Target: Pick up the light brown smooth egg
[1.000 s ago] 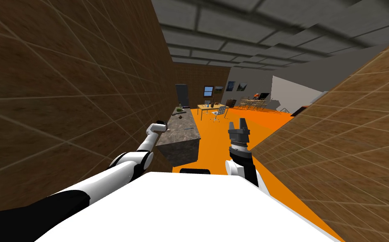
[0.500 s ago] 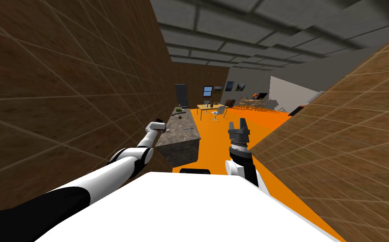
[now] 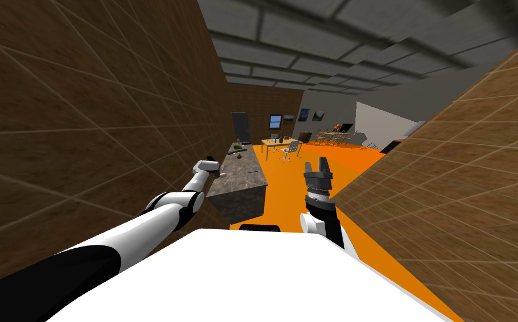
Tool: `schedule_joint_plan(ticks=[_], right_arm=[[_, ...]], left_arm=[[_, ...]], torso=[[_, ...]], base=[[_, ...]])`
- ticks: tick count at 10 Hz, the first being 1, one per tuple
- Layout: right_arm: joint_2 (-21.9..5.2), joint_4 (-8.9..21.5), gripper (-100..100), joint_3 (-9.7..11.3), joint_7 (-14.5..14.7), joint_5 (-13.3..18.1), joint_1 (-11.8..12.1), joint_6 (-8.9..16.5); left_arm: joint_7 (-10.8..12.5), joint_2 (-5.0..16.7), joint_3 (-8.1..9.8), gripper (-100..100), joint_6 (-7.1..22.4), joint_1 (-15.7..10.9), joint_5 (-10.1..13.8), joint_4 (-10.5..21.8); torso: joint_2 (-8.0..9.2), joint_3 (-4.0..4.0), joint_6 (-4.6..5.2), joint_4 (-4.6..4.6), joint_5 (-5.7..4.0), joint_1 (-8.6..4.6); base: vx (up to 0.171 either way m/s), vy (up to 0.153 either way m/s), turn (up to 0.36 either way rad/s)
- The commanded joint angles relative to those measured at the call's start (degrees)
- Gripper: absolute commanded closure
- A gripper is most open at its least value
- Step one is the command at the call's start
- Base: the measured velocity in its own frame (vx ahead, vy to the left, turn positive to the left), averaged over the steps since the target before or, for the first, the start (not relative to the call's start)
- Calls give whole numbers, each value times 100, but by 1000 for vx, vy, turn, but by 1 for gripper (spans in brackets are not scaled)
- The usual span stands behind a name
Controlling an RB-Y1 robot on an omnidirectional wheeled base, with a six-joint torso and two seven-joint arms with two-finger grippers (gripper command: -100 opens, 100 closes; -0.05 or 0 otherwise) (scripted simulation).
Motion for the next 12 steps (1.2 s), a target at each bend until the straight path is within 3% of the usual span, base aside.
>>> schedule_joint_plan(ticks=[1,6,7,9,12], right_arm=[[0,0,0,0,0,0,0,0],[0,0,0,0,0,0,0,0],[0,0,0,0,0,0,0,0],[0,0,0,0,0,0,0,0],[0,0,0,0,0,0,0,0]], left_arm=[[67,34,10,-100,246,-80,17,118],[398,216,60,-100,1028,-417,114,738],[398,216,60,-100,1028,-417,114,738],[588,309,80,-100,1382,-568,166,1073],[735,367,92,-100,1725,-659,208,1325]], torso=[[0,0,0,0,0,0],[-3,-2,0,-1,0,-3],[-6,-4,-1,-2,1,1],[-4,-3,0,-2,1,0],[-10,-7,0,-3,1,-2]], base=[[23,31,-22],[36,34,-34],[35,37,-22],[48,48,-49],[55,34,-36]])
